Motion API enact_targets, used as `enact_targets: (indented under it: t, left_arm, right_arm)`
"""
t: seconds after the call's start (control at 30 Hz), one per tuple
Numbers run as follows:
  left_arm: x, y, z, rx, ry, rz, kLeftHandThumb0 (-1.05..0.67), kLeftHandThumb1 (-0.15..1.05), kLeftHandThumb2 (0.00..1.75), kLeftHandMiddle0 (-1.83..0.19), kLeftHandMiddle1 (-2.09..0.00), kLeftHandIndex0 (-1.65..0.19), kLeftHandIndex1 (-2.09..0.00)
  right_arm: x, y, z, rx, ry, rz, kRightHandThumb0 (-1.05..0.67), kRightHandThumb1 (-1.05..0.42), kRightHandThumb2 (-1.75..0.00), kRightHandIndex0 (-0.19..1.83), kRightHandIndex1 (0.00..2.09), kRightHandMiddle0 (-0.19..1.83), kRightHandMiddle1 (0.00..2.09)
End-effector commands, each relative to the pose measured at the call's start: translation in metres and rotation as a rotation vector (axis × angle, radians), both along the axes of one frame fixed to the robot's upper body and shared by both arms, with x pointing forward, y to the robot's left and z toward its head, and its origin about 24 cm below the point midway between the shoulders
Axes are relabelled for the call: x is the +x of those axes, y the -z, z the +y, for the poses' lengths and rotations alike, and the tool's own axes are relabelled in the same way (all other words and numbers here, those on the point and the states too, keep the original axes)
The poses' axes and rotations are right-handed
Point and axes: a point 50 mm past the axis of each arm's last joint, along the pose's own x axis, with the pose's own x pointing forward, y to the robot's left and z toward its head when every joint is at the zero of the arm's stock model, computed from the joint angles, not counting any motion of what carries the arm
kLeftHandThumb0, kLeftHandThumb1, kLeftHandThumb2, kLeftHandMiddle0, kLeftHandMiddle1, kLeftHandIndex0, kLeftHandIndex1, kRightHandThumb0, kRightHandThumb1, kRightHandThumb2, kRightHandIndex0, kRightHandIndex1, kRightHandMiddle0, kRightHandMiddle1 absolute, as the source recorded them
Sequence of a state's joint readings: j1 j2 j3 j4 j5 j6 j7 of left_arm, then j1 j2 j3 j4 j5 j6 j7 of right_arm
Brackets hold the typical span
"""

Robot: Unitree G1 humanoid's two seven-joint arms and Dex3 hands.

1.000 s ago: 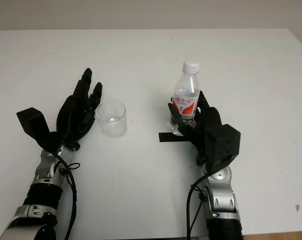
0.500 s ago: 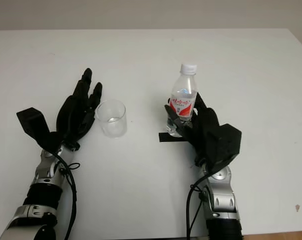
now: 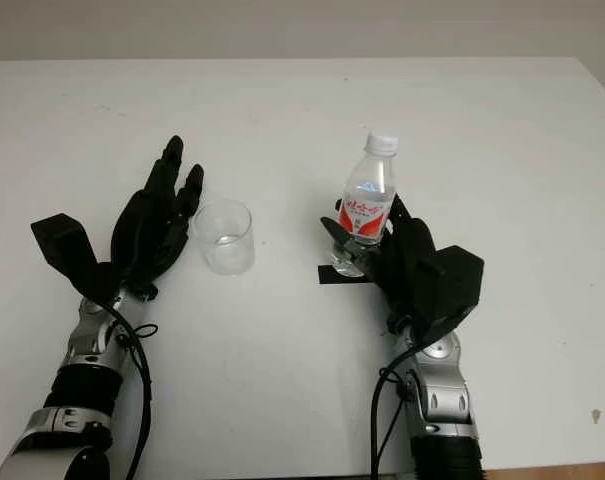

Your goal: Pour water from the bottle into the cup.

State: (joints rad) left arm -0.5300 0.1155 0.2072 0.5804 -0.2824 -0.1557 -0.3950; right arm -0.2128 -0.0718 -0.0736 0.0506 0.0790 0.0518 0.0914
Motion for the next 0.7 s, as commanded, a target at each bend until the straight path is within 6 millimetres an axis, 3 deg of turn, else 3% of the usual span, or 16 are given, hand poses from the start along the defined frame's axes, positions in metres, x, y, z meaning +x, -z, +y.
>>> enact_targets:
  t: [0.0,0.03,0.1,0.13,0.2,0.33,0.67]
  left_arm:
    - [-0.0050,0.0157,0.0050,-0.006,-0.009,0.061,-0.85,1.05,0.69,0.17,-0.05,0.19,-0.04]
    - [-0.0050,0.0157,0.0050,-0.006,-0.009,0.061,-0.85,1.05,0.69,0.17,-0.05,0.19,-0.03]
    - [-0.0049,0.0156,0.0051,-0.003,-0.011,0.061,-0.85,1.05,0.69,0.16,-0.05,0.18,-0.04]
    - [-0.0050,0.0156,0.0051,-0.002,-0.012,0.061,-0.85,1.05,0.69,0.16,-0.05,0.18,-0.04]
    - [-0.0052,0.0155,0.0050,-0.004,-0.011,0.062,-0.85,1.05,0.69,0.16,-0.05,0.18,-0.04]
    - [-0.0054,0.0157,0.0055,-0.002,-0.013,0.062,-0.85,1.05,0.68,0.16,-0.06,0.18,-0.04]
    - [-0.0057,0.0161,0.0054,-0.002,-0.004,0.062,-0.85,1.05,0.69,0.17,-0.05,0.19,-0.02]
  right_arm:
    - [-0.0003,-0.0041,-0.0016,-0.051,-0.026,-0.028,-0.67,-0.97,-0.05,0.06,1.91,-0.07,1.86]
    - [-0.0006,-0.0049,-0.0018,-0.074,-0.046,-0.025,-0.73,-0.95,-0.05,-0.09,1.54,-0.14,1.54]
    - [-0.0012,-0.0060,-0.0027,-0.125,-0.106,-0.016,-0.77,-0.92,-0.05,-0.16,0.92,-0.18,1.01]
    - [-0.0017,-0.0064,-0.0034,-0.150,-0.131,-0.013,-0.81,-0.91,-0.05,-0.17,0.52,-0.18,0.64]
    - [-0.0024,-0.0065,-0.0051,-0.193,-0.165,-0.009,-0.85,-0.89,-0.05,-0.18,0.17,-0.18,0.32]
    - [-0.0030,-0.0070,-0.0062,-0.226,-0.211,-0.017,-0.93,-0.87,-0.05,-0.19,0.01,-0.19,0.02]
    - [-0.0026,-0.0058,-0.0083,-0.265,-0.233,-0.010,-1.03,-0.88,-0.06,-0.19,0.00,-0.19,0.00]
